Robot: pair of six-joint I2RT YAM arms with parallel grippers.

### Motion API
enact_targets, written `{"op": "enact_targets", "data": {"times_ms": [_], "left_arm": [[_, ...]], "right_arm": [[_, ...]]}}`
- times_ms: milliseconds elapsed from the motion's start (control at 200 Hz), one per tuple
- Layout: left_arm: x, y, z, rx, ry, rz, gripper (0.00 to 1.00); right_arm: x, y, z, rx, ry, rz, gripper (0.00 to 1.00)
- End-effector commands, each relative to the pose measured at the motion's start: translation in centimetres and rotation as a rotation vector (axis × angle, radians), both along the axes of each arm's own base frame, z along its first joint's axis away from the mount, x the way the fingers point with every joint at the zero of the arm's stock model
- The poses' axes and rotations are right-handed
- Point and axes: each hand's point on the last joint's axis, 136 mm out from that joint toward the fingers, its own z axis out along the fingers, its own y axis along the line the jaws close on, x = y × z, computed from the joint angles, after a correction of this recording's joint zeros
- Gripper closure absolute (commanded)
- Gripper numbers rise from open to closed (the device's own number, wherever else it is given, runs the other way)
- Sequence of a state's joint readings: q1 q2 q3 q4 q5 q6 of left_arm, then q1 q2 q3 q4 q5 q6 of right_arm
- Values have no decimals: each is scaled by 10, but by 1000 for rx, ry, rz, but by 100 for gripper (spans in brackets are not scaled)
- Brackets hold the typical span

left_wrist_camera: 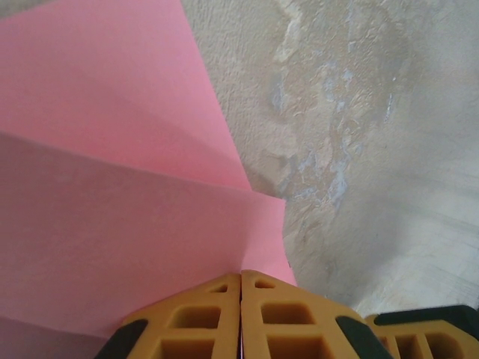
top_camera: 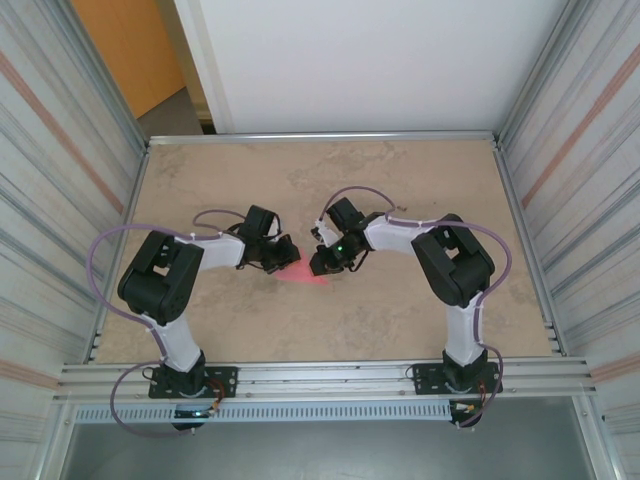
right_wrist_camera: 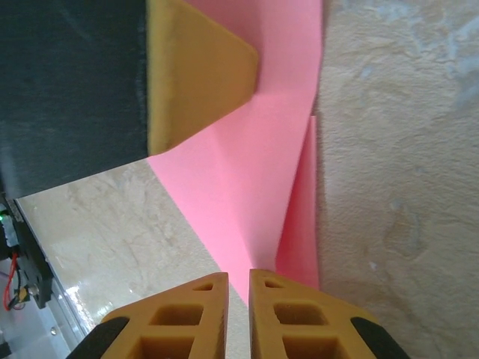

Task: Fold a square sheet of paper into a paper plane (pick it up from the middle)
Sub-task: Fourth fold the wing at the center of the table.

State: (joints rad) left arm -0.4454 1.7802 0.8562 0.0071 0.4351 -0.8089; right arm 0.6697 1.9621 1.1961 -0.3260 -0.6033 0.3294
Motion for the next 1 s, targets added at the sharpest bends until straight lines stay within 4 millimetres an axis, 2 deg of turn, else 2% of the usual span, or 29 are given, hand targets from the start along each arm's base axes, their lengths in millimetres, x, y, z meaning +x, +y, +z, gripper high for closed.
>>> {"op": "enact_targets", "data": {"times_ms": [0, 205, 426, 536, 787, 992], "left_arm": [[-7, 12, -18, 68, 61, 9, 90], [-9, 15, -24, 93, 94, 14, 90], [-10, 14, -24, 90, 99, 8, 90], [-9, 14, -24, 88, 98, 9, 90], [-9, 12, -23, 83, 97, 4, 90], [-10, 12, -22, 80, 95, 1, 90]], "right_arm": [[-9, -4, 6, -34, -44, 25, 83], [-11, -9, 0, -75, -52, 19, 80], [4, -22, 24, -58, -158, -38, 67], [4, -26, 15, -74, -159, -37, 64], [-4, -17, 2, -92, -152, 58, 64], [-1, -20, -9, -122, -144, 63, 66]]}}
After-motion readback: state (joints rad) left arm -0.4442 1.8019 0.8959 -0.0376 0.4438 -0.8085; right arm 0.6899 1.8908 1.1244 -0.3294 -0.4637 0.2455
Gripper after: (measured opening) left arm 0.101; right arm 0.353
